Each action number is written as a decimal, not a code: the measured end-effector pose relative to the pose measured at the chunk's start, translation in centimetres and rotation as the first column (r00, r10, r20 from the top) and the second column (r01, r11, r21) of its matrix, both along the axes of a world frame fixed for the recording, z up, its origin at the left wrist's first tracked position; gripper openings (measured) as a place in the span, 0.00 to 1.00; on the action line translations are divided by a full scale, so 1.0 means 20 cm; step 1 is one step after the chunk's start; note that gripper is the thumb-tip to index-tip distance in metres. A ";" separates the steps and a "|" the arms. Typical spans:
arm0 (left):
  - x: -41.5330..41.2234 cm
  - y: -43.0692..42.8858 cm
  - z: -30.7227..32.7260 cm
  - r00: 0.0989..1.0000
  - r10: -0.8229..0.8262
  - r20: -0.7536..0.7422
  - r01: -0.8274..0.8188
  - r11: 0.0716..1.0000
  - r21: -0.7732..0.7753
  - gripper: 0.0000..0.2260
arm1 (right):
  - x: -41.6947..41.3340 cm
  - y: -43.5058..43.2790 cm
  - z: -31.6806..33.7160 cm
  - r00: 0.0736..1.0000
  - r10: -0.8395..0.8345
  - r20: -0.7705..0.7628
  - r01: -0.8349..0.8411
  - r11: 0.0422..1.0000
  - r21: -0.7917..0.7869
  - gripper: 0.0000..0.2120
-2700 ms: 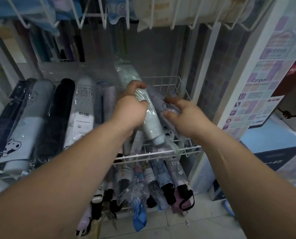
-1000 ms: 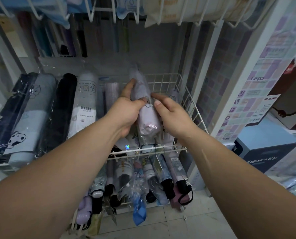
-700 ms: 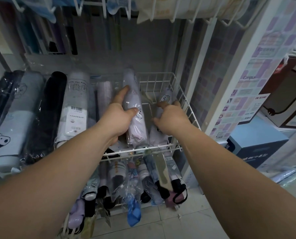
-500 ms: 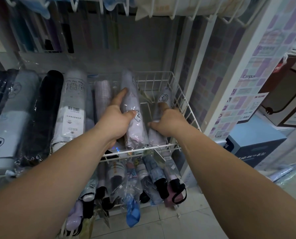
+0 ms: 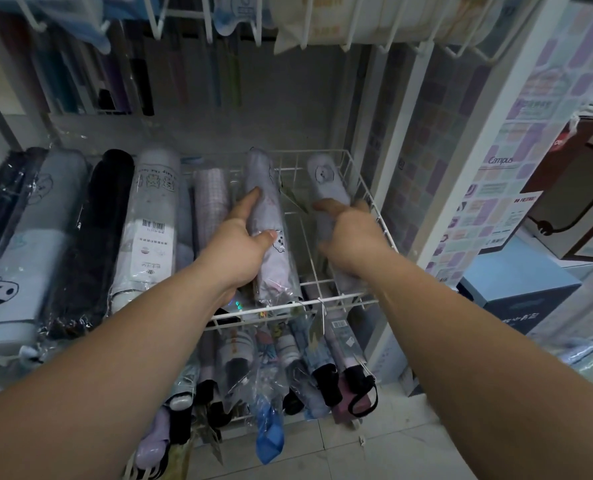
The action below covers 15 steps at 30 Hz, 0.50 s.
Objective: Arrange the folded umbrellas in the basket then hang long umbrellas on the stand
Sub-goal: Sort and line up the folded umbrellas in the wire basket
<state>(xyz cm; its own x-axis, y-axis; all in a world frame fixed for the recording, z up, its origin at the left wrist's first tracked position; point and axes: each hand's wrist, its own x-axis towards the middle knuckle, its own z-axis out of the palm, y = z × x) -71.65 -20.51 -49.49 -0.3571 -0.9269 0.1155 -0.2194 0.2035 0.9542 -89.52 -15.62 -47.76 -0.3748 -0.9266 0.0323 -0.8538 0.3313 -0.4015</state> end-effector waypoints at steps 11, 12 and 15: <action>-0.04 0.01 0.04 0.996 -0.008 0.089 0.014 0.998 -0.065 0.28 | -0.02 0.04 -0.04 0.958 0.009 -0.288 0.047 0.981 0.186 0.25; -0.04 0.01 0.04 0.997 0.000 0.081 0.006 0.997 -0.071 0.28 | -0.03 0.06 -0.03 0.952 0.002 -0.306 0.033 0.993 0.109 0.26; -0.08 0.00 0.08 0.999 0.013 0.041 -0.009 0.996 -0.092 0.27 | -0.06 0.11 0.00 1.000 -0.007 0.004 0.007 0.960 -0.279 0.22</action>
